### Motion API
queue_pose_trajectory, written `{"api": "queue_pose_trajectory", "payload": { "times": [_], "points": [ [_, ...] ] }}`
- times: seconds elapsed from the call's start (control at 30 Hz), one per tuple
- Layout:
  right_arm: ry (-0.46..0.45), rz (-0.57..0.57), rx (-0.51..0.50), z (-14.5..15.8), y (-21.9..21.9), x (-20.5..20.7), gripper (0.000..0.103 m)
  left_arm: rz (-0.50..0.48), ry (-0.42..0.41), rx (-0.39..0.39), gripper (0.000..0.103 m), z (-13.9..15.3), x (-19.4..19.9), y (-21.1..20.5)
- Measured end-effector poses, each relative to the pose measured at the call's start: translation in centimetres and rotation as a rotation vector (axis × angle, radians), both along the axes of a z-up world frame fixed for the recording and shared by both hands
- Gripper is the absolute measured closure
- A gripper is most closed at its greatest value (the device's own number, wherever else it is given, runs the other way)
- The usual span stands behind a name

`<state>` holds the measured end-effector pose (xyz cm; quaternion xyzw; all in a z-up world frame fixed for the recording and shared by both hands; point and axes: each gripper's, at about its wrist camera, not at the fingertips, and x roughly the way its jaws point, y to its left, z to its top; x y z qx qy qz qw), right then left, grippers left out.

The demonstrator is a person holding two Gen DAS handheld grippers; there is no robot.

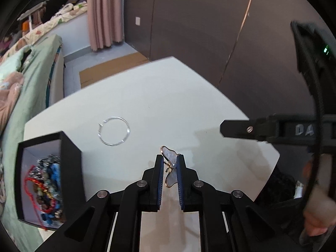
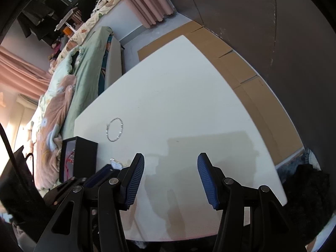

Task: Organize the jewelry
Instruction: 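Grasp the white butterfly brooch with the left gripper, then carry the butterfly brooch over the black box and open the left gripper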

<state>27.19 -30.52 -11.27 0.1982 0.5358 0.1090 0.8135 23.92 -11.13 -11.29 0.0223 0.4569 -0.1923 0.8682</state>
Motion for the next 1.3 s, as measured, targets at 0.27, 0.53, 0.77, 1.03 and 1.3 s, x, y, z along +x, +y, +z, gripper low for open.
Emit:
{"api": "queue_pose_trajectory", "payload": {
  "times": [0.27, 0.53, 0.77, 1.03, 1.3],
  "points": [
    [-0.017, 0.000, 0.008, 0.3, 1.5, 0.6, 0.049, 0.075, -0.019, -0.035, 0.091, 1.6, 0.7, 3.4],
    [-0.038, 0.000, 0.026, 0.8, 2.5, 1.1, 0.049, 0.147, -0.058, -0.099, 0.091, 3.7, 0.3, 8.1],
    [-0.046, 0.056, 0.014, 0.8, 5.2, 1.6, 0.049, 0.239, -0.059, -0.151, 0.091, 4.4, 0.7, 12.6],
    [-0.051, 0.103, 0.002, 0.7, 8.5, 2.6, 0.051, 0.298, -0.040, -0.206, 0.091, 4.0, 1.5, 16.1],
    [-0.045, 0.114, -0.008, 0.4, 10.6, 3.4, 0.052, 0.373, -0.029, -0.291, 0.068, 3.9, 2.1, 19.0]
  ]
}}
